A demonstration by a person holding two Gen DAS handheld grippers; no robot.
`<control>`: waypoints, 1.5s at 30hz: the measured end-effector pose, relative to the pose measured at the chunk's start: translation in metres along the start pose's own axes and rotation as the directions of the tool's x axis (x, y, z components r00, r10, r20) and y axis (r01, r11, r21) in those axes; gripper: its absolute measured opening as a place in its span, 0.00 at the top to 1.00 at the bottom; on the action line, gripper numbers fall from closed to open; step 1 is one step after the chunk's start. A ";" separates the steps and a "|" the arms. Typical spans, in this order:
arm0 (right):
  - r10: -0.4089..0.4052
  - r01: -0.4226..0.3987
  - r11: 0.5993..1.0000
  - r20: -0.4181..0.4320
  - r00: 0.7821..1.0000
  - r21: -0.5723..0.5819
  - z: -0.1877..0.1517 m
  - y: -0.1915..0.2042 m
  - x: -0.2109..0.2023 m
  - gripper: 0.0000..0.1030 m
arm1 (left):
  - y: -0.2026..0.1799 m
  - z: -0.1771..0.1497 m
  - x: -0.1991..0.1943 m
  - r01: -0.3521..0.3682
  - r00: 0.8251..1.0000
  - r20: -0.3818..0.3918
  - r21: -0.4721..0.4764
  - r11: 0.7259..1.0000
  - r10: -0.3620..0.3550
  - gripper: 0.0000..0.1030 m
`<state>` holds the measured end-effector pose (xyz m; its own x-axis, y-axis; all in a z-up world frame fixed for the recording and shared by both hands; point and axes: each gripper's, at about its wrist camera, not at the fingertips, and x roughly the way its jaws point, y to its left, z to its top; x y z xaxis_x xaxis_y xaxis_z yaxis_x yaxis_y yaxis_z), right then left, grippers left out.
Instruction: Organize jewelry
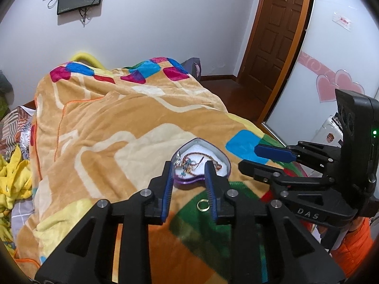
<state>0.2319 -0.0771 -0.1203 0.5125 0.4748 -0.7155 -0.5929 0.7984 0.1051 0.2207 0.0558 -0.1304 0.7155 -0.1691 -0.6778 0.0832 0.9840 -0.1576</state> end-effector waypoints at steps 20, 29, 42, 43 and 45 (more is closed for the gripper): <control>0.054 -0.065 0.996 -0.166 0.985 -0.063 -0.053 0.031 0.039 0.64 | 0.009 -0.068 0.009 0.009 0.988 -0.153 -0.018 1.000 -0.011 0.70; 0.024 -0.036 0.997 -0.179 0.984 -0.066 -0.057 0.029 0.055 0.90 | 0.001 -0.072 0.023 0.029 0.983 -0.183 0.003 1.000 -0.028 0.70; 0.023 -0.021 0.999 -0.060 0.998 0.028 -0.048 -0.007 0.019 0.91 | -0.014 -0.056 0.077 0.088 0.961 -0.261 -0.019 0.996 -0.090 0.70; 0.019 -0.017 0.999 -0.054 0.998 0.034 -0.046 -0.009 0.017 0.91 | -0.016 -0.054 0.082 0.086 0.959 -0.269 -0.018 0.996 -0.088 0.70; 0.011 -0.010 0.999 -0.040 0.999 0.045 -0.045 -0.015 0.013 0.91 | -0.018 -0.054 0.091 0.084 0.955 -0.283 -0.020 0.996 -0.086 0.70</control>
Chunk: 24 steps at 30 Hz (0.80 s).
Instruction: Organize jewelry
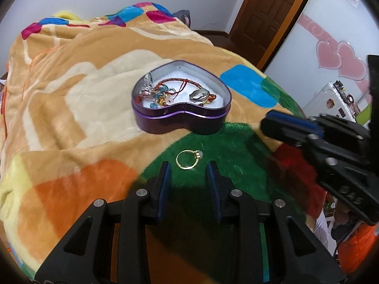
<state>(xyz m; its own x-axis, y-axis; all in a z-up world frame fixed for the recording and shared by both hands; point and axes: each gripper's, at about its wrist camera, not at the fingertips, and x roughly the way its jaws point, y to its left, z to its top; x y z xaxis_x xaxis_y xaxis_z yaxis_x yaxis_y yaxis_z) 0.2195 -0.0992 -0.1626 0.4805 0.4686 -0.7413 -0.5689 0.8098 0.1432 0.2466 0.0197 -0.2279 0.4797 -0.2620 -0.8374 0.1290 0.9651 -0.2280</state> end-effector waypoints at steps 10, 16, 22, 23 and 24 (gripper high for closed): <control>-0.006 0.005 1.000 0.016 1.000 0.024 0.000 -0.007 -0.005 0.91 | 0.000 0.002 0.006 -0.019 1.000 0.018 -0.009 1.000 0.019 0.77; 0.000 -0.001 1.000 0.036 0.999 0.023 0.006 -0.005 -0.012 0.91 | -0.006 0.001 -0.013 -0.049 0.997 0.064 0.011 0.999 0.048 0.77; 0.000 -0.002 1.000 0.074 0.997 0.018 0.017 -0.002 -0.022 0.91 | -0.005 0.007 -0.037 -0.051 0.992 0.117 0.006 0.999 0.050 0.77; 0.001 -0.002 1.000 0.081 0.997 0.017 0.019 -0.001 -0.024 0.91 | -0.005 0.008 -0.040 -0.052 0.991 0.124 0.006 0.999 0.051 0.77; 0.002 -0.003 1.000 0.086 0.996 0.016 0.021 -0.001 -0.025 0.91 | -0.005 0.010 -0.043 -0.052 0.990 0.132 0.004 0.999 0.051 0.77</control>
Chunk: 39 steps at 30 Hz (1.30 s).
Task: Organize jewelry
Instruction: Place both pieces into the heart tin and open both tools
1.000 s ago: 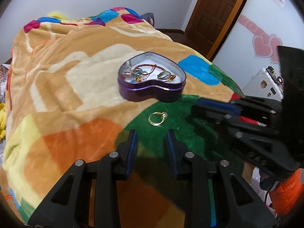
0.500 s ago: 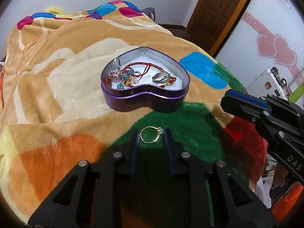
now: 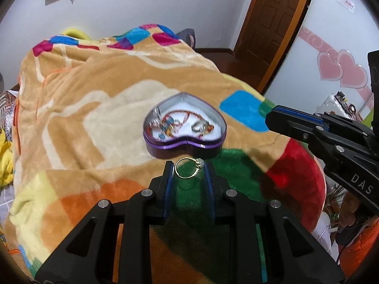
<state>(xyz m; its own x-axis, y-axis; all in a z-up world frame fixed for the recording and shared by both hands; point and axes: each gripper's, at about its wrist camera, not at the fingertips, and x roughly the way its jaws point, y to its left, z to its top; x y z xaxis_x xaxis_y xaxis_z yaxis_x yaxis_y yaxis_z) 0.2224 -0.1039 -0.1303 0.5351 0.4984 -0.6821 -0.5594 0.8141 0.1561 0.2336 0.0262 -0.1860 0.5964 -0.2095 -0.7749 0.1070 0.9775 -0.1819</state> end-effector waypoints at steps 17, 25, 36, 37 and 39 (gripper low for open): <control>0.024 -0.022 0.999 0.086 0.996 -0.025 0.043 0.011 0.001 0.91 | 0.014 0.042 -0.023 -0.005 0.992 0.122 -0.022 1.000 0.007 0.77; 0.032 -0.031 0.999 0.068 0.997 -0.016 0.052 0.009 0.017 0.91 | 0.019 0.047 -0.006 -0.008 0.995 0.102 -0.018 1.000 0.009 0.77; 0.067 -0.065 0.997 -0.031 0.997 0.037 0.046 -0.002 0.056 0.91 | 0.027 0.048 0.028 -0.001 0.999 0.044 -0.026 1.000 0.002 0.77; 0.070 -0.068 0.997 -0.041 0.997 0.045 0.044 -0.003 0.059 0.91 | 0.028 0.048 0.031 0.000 0.999 0.038 -0.025 1.000 0.001 0.77; 0.070 -0.067 0.996 -0.060 0.996 0.052 0.041 -0.006 0.065 0.91 | 0.028 0.047 0.036 0.002 1.000 0.027 -0.022 1.000 -0.001 0.77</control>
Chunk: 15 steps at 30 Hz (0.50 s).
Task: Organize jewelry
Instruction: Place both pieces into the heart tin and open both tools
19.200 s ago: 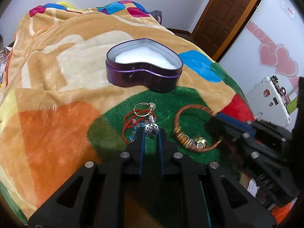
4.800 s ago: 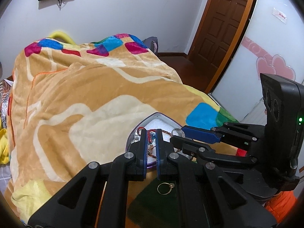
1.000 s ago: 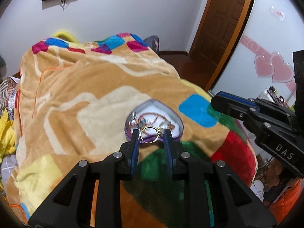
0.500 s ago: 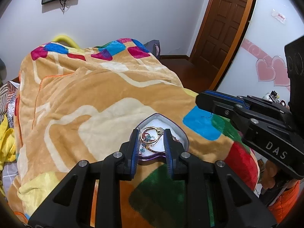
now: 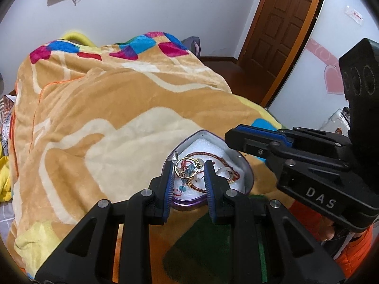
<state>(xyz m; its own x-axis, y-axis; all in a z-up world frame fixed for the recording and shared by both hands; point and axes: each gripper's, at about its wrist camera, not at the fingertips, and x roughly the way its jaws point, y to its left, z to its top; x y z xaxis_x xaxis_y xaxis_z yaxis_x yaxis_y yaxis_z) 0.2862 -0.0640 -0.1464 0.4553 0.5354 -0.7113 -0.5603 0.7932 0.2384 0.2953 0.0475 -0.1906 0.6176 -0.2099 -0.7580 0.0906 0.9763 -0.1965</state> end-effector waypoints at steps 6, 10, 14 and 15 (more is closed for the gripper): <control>-0.007 0.007 1.000 -0.034 0.999 0.005 -0.002 -0.007 0.012 0.91 | 0.002 0.000 0.008 0.001 1.000 -0.016 0.003 1.000 -0.001 0.77; -0.004 0.005 1.000 -0.044 0.999 0.006 -0.001 -0.009 0.014 0.91 | 0.002 0.001 0.007 0.002 1.000 -0.012 0.001 1.000 -0.002 0.77; 0.007 -0.007 1.000 -0.063 0.998 0.009 -0.001 -0.009 0.012 0.90 | 0.001 0.000 0.003 0.004 1.000 -0.011 0.005 1.000 -0.004 0.76; 0.008 -0.007 1.000 -0.064 0.998 0.010 0.000 -0.009 0.013 0.88 | 0.000 0.000 0.001 0.004 1.000 -0.010 0.006 1.000 -0.004 0.76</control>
<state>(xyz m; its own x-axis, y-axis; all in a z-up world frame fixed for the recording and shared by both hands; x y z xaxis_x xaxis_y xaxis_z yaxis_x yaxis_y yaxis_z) 0.2968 -0.0641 -0.1574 0.4058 0.5218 -0.7504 -0.5566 0.7923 0.2499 0.2961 0.0476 -0.1912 0.6093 -0.2145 -0.7634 0.0981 0.9757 -0.1959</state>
